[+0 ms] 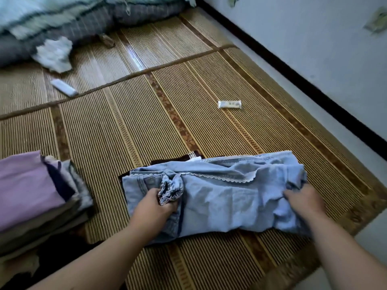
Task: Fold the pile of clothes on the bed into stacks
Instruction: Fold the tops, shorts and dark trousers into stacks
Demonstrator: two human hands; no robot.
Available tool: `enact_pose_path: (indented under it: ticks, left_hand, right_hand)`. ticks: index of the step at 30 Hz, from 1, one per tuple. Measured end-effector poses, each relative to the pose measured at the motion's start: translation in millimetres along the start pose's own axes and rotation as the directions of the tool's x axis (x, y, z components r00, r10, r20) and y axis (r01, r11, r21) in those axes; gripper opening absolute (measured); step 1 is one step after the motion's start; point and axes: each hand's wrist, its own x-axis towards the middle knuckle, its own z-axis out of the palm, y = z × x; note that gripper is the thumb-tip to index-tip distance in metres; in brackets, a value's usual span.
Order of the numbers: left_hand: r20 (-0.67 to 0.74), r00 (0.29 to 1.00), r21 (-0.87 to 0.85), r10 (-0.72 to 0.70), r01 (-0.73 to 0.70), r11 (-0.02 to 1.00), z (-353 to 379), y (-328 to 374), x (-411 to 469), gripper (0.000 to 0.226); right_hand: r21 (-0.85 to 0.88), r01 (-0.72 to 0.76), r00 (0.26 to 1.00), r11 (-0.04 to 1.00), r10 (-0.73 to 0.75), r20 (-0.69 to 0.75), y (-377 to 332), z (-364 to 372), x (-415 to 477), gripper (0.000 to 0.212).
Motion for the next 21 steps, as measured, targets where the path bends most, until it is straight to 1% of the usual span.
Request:
enact_pose_path:
  ticks: [2,5,8,10,12,15,18,21]
  left_hand:
    - [-0.009,1.0,-0.005,0.013,-0.013,1.0,-9.0,5.0,-11.6,0.035]
    - [-0.022,0.999,0.004,0.043,-0.042,0.999,-23.3,15.3,-28.5,0.03]
    - [-0.026,0.995,-0.071,0.093,-0.095,0.993,-42.2,33.3,-45.2,0.025]
    - [-0.019,0.991,-0.168,0.133,-0.134,0.977,-58.1,47.6,-55.7,0.025]
    - [-0.002,0.986,-0.305,0.165,-0.158,0.939,-74.5,60.1,-66.8,0.019]
    - [0.003,0.976,-0.441,0.219,-0.195,0.876,-100.0,70.9,-80.5,0.015]
    - [0.058,0.96,-0.626,0.274,-0.178,0.759,-127.6,70.8,-88.2,0.026]
    - [0.099,0.934,-0.74,0.343,-0.161,0.653,-150.8,58.0,-88.0,0.042]
  right_hand:
    - [0.083,0.054,0.998,0.995,-0.052,-0.022,-10.2,-22.9,-15.1,0.02]
    - [0.106,0.119,0.991,0.987,-0.112,-0.068,-29.2,-63.8,-32.8,0.018]
    - [0.126,0.18,0.976,0.976,-0.162,-0.143,-49.5,-106.7,-46.3,0.019]
    - [0.089,0.21,0.966,0.974,-0.193,-0.172,-63.1,-130.6,-55.3,0.02]
    - [0.063,0.24,0.953,0.969,-0.223,-0.203,-75.7,-148.8,-62.6,0.019]
    - [-0.014,0.266,0.926,0.964,-0.259,-0.273,-91.6,-171.2,-71.6,0.017]
    - [-0.075,0.27,0.899,0.96,-0.279,-0.338,-101.5,-195.9,-76.4,0.014]
    - [-0.105,0.207,0.9,0.973,-0.231,-0.371,-101.7,-218.5,-73.0,0.02]
